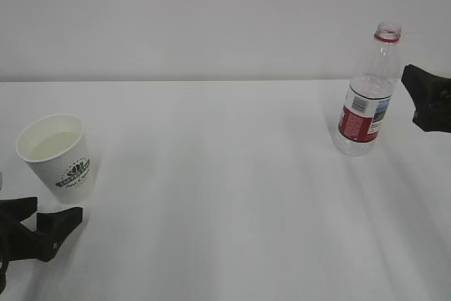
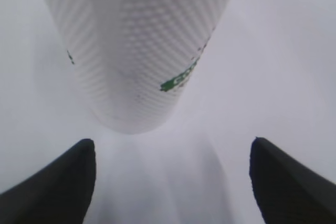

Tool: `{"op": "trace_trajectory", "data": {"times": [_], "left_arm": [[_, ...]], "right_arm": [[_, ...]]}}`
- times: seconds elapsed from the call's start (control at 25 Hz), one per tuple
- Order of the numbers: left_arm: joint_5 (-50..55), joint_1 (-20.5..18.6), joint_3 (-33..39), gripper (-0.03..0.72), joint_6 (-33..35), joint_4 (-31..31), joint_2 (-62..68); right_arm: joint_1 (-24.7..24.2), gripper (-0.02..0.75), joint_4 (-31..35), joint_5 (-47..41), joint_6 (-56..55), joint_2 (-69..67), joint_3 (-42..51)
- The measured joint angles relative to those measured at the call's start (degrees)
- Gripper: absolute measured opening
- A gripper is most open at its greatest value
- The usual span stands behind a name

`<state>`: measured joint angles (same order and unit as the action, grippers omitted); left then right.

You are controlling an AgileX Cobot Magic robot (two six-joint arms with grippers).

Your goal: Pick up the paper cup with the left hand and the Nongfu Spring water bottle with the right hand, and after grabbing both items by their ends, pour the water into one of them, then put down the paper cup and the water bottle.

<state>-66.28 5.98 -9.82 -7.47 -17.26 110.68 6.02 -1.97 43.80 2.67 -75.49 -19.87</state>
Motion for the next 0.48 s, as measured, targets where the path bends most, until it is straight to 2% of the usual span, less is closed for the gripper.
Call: {"op": "trace_trajectory", "data": {"times": [0.28, 0.48], "left_arm": [[0.0, 0.0, 0.6, 0.640, 0.0, -0.6, -2.6], [0.0, 0.0, 0.7, 0.579, 0.0, -2.4, -7.7]], "right_arm": [[0.0, 0.589, -0.3, -0.1, 0.0, 0.0, 0.0], [0.0, 0.589, -2.6, -4.7, 0.0, 3.3, 0.1]]}}
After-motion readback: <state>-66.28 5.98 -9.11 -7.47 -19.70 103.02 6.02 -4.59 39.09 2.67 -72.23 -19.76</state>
